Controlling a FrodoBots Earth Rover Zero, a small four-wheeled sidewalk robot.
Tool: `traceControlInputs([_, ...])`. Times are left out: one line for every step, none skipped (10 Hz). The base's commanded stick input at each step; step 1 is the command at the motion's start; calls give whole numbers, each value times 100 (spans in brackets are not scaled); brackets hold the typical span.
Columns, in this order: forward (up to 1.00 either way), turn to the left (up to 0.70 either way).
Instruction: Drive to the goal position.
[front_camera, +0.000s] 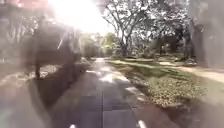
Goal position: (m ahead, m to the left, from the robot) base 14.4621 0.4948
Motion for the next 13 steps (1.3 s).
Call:
traceControlInputs([50, 0])
traceControlInputs([50, 0])
traceControlInputs([50, 0])
traceControlInputs([50, 0])
traceControlInputs([50, 0])
traceControlInputs([50, 0])
traceControlInputs([50, 0])
traceControlInputs([50, 0])
traceControlInputs([50, 0])
traceControlInputs([50, 0])
traceControlInputs([50, 0])
traceControlInputs([50, 0])
traceControlInputs([50, 0])
